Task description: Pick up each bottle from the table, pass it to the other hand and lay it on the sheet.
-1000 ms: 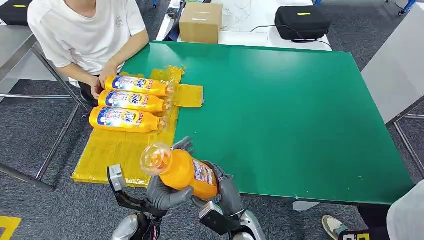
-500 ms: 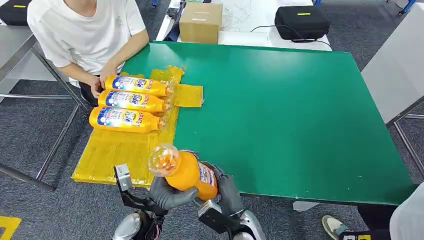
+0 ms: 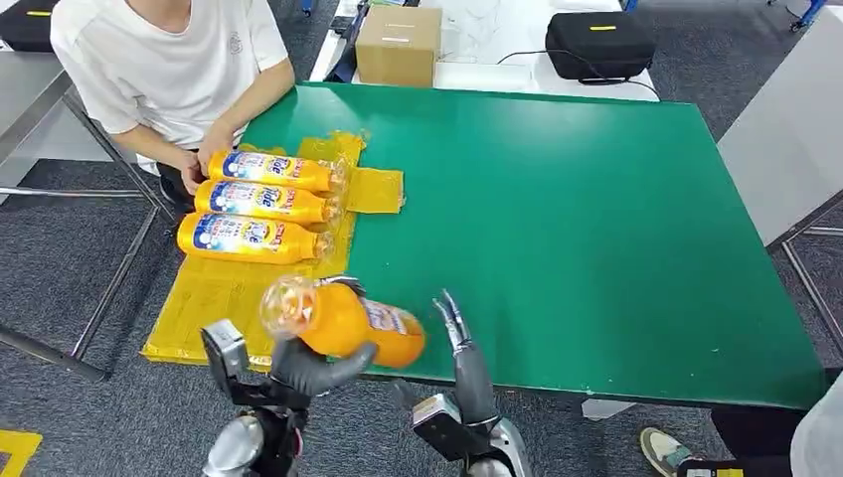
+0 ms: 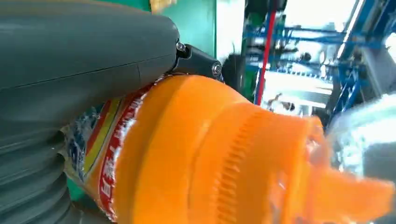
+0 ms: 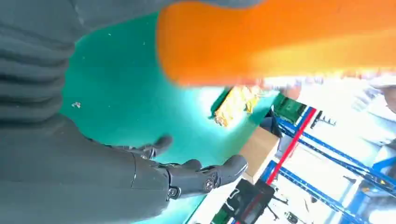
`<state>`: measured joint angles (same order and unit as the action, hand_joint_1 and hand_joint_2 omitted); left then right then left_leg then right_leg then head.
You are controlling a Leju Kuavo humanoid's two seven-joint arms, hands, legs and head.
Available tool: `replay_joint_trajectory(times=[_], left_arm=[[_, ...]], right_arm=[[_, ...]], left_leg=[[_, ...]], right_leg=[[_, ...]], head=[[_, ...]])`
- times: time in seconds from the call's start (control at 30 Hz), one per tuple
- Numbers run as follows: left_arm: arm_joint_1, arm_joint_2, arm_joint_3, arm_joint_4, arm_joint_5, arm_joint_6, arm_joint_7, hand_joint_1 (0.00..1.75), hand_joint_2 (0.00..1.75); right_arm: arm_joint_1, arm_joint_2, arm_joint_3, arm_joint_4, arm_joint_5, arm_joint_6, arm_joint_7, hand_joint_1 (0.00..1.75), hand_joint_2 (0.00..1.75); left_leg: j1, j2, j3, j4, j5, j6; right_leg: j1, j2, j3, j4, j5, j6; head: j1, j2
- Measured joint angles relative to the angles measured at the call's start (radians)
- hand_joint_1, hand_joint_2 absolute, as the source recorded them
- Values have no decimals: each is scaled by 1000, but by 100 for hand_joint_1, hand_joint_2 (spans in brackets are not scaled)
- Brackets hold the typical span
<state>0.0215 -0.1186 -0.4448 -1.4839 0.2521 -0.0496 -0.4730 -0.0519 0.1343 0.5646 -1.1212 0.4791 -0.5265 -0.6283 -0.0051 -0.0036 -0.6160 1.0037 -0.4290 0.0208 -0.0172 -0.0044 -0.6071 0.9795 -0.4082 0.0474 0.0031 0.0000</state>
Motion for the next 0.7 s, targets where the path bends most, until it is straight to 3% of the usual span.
replay_joint_trajectory(times=[0.17, 0.37, 0.57, 0.7], left_arm=[[3, 6, 40, -21, -11, 16, -2, 175, 175], [3, 14, 69, -36, -15, 18, -4, 175, 175], [-19, 25, 92, -37, -262, 210, -35, 175, 175], [-34, 33, 116, -37, -210, 149, 24, 175, 175]], right_arm=[[11, 10, -62, -23, -42, -91, -41, 0, 0], [13, 18, -98, -41, -49, -100, -50, 0, 0], [22, 40, -156, -87, -103, -167, -67, 0, 0], [22, 49, -182, -98, -140, -166, -68, 0, 0]], left_leg=[[0, 0, 0, 0, 0, 0], [0, 0, 0, 0, 0, 0], [0, 0, 0, 0, 0, 0], [0, 0, 0, 0, 0, 0]], right_leg=[[0, 0, 0, 0, 0, 0], [0, 0, 0, 0, 0, 0], [0, 0, 0, 0, 0, 0], [0, 0, 0, 0, 0, 0]], head=[[0, 0], [0, 0], [0, 0], [0, 0]])
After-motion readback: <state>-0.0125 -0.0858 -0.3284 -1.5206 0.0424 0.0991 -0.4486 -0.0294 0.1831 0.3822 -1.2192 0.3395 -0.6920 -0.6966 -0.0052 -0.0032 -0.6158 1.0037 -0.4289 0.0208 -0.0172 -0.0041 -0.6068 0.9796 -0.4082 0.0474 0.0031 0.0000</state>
